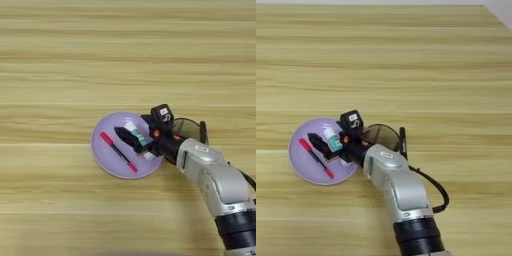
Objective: Move the objects on the table
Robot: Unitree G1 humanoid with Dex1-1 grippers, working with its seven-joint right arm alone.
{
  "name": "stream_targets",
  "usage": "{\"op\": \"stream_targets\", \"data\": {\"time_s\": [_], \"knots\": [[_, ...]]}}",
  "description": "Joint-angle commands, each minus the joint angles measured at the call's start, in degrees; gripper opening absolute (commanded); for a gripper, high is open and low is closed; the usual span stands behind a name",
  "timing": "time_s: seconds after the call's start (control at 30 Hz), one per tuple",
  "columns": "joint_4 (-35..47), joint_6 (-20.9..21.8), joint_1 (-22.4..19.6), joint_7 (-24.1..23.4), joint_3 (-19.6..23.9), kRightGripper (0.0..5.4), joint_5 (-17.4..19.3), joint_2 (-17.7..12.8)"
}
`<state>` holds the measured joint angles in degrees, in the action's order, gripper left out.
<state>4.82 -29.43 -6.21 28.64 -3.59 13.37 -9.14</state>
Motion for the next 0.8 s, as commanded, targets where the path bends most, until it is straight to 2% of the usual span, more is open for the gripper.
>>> {"op": "stream_targets", "data": {"time_s": [0.03, 0.2, 0.33, 0.6, 0.8], "knots": [[4.2, 2.4, -4.7, -2.0, 4.8, 5.37, 0.8, -2.7], [6.7, 2.1, -5.6, -2.5, 9.6, 5.37, 1.2, -6.1], [5.6, 1.6, -6.3, -3.2, 15.2, 5.37, 1.6, -10.4], [2.0, 3.0, -6.5, -4.4, 21.8, 5.37, 2.4, -14.2], [-0.8, 4.3, -4.3, -4.7, 26.2, 5.37, 1.3, -18.0]]}}
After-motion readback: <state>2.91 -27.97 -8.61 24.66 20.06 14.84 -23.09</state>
